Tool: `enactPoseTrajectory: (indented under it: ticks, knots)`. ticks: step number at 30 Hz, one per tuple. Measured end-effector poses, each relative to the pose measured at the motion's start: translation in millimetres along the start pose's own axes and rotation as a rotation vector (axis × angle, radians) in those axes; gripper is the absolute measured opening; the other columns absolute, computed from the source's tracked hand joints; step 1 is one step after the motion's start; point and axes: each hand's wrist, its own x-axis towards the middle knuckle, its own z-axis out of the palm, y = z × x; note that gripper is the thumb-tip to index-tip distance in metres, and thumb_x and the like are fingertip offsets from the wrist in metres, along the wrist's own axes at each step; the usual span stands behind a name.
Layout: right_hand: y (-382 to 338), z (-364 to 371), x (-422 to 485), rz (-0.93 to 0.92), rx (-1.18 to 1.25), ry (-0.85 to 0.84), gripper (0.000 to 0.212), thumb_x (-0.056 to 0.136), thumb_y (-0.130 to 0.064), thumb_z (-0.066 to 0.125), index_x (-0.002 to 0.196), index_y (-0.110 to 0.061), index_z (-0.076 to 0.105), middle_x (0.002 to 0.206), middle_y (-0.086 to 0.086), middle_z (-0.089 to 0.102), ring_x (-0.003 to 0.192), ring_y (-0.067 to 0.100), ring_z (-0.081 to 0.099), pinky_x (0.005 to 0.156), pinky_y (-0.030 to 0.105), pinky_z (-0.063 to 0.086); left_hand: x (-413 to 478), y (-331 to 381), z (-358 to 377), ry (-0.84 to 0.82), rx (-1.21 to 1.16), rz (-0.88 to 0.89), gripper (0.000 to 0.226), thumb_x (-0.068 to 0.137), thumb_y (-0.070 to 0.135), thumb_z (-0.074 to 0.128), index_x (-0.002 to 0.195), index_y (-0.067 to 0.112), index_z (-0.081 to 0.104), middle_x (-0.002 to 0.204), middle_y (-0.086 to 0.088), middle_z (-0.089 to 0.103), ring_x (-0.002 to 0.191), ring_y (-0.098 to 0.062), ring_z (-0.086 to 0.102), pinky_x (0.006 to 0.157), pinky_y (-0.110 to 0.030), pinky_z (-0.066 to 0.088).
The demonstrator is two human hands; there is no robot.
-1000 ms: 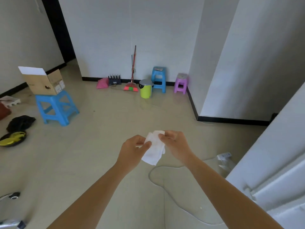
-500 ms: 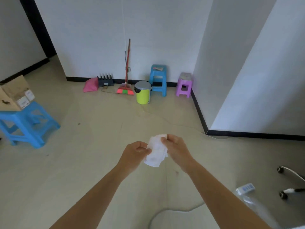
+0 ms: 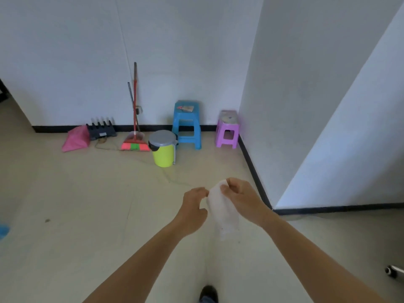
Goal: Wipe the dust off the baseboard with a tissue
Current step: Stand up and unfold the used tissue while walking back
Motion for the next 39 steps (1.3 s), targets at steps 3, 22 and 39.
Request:
enactPoseTrajectory:
  ticks: [3, 22, 39]
  knots:
    - [-3.6, -39.8, 98.9, 0.006, -0.019, 0.048, 0.021, 0.097, -0.021, 0.048, 0.083, -0.011, 0.06, 0.076, -0.001, 0.059, 0.069, 0.011, 0.055, 0.065, 0.021, 0.045, 103.2, 3.8, -16.1, 0.008, -0.128, -0.042, 0.037, 0.049, 0.036, 0.055, 0.072, 0.01, 0.065, 0.077, 0.001, 0.064, 0.08, -0.014, 0.057, 0.077, -0.033, 0.045]
    - [32.0, -84.5, 664.0, 0.192, -0.042, 0.158, 0.024, 0.097, -0.022, 0.048, 0.073, -0.019, 0.051, 0.066, 0.001, 0.055, 0.059, 0.016, 0.05, 0.061, 0.031, 0.043, 682.9, -78.9, -132.9, 0.119, -0.524, -0.444, 0.012, 0.094, 0.014, 0.059, 0.083, 0.013, 0.054, 0.09, -0.011, 0.061, 0.079, -0.022, 0.059, 0.078, -0.038, 0.054]
    - [162.3, -242.3, 1041.4, 0.542, 0.204, 0.349, 0.017, 0.097, -0.018, 0.049, 0.091, -0.008, 0.061, 0.079, 0.011, 0.07, 0.061, 0.024, 0.071, 0.065, 0.037, 0.06, 1127.5, -62.6, -65.1, -0.123, -0.314, -0.46, 0.013, 0.092, 0.011, 0.061, 0.088, 0.017, 0.05, 0.088, -0.003, 0.058, 0.067, -0.012, 0.05, 0.055, -0.019, 0.04]
